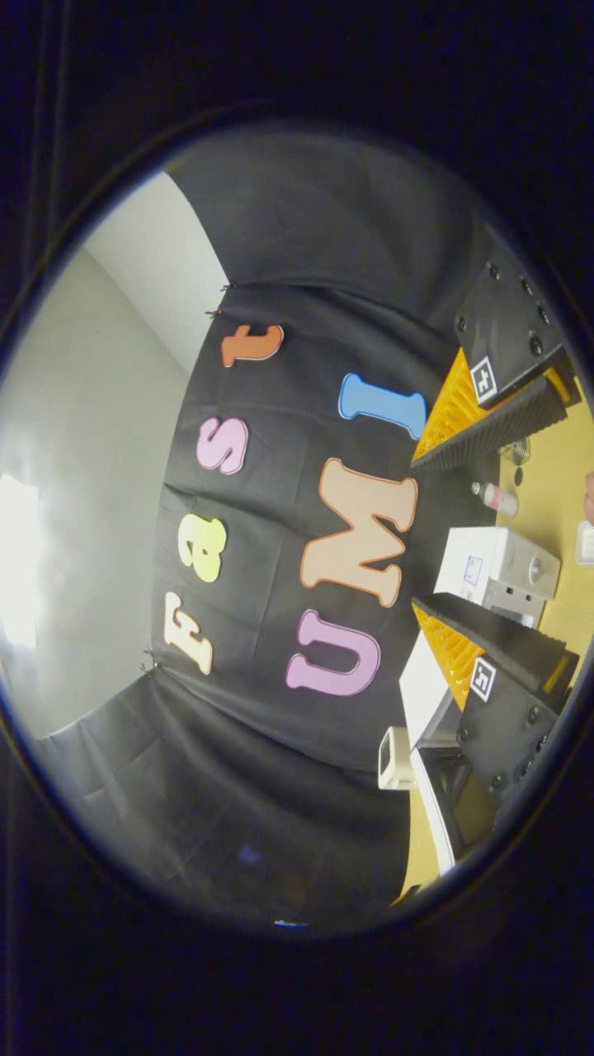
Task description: Open the microwave oven with the left hand, put the food in, and close the microwave oven.
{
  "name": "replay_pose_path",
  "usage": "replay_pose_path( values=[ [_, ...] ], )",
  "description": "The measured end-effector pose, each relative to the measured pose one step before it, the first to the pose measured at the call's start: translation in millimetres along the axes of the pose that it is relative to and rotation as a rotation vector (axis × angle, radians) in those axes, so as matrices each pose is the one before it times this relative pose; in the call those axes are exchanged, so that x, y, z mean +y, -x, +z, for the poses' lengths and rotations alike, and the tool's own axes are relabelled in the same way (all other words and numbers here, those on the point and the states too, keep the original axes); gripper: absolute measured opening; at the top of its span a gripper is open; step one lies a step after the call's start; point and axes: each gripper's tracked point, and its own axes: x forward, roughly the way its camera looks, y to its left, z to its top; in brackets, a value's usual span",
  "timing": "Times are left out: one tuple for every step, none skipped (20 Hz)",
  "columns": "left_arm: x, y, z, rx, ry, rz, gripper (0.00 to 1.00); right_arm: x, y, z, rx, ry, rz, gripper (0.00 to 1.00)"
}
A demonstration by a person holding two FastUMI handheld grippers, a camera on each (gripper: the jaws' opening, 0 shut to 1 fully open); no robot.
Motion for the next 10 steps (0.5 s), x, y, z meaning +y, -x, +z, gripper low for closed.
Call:
replay_pose_path(
  values=[
    [-8.81, -1.43, 1.96, -0.00236, -0.00415, -0.02111, 0.95, -3.90, -0.97, -1.98, 0.00602, 0.01166, -0.00547, 0.95],
    [-8.01, -3.38, 0.46, -0.00131, -0.00834, -0.01936, 0.95, -4.08, 0.75, -1.55, 0.00569, 0.00916, -0.00680, 0.96],
    [-7.95, -4.00, 0.50, 0.00199, -0.00934, -0.01643, 0.95, -5.27, 2.86, -1.16, 0.00881, 0.00602, -0.00973, 0.95],
    [-7.12, -4.36, 0.21, 0.00234, -0.01091, -0.01672, 0.95, -5.42, 2.61, -1.76, 0.00625, 0.00027, -0.00920, 0.96],
    [-8.80, -3.62, 2.13, 0.00152, -0.00988, -0.02482, 0.95, -5.41, -0.26, -1.19, 0.00809, -0.00128, -0.00967, 0.95],
    [-8.96, -3.50, 0.04, 0.00835, -0.00852, -0.02246, 0.94, -7.87, 1.81, -2.85, 0.00886, 0.00016, -0.01580, 0.95],
    [-9.94, -5.00, 1.79, 0.00567, -0.00827, -0.02341, 0.91, -6.72, -0.87, -1.63, 0.00924, 0.00140, -0.01461, 0.95],
    [-5.09, -1.71, 3.29, 0.00055, -0.01073, -0.00507, 0.86, -7.16, 1.38, -0.94, 0.00468, -0.00030, -0.01280, 0.96],
    [-2.35, -3.60, 4.54, -0.00562, -0.01349, 0.00808, 0.61, -8.38, 2.09, -2.03, 0.00507, -0.00023, -0.01518, 0.95],
    [-5.10, -5.16, 3.74, -0.00979, -0.01025, -0.00169, 0.37, -6.98, 1.88, -0.61, 0.00314, 0.00183, -0.01341, 0.95]
  ],
)
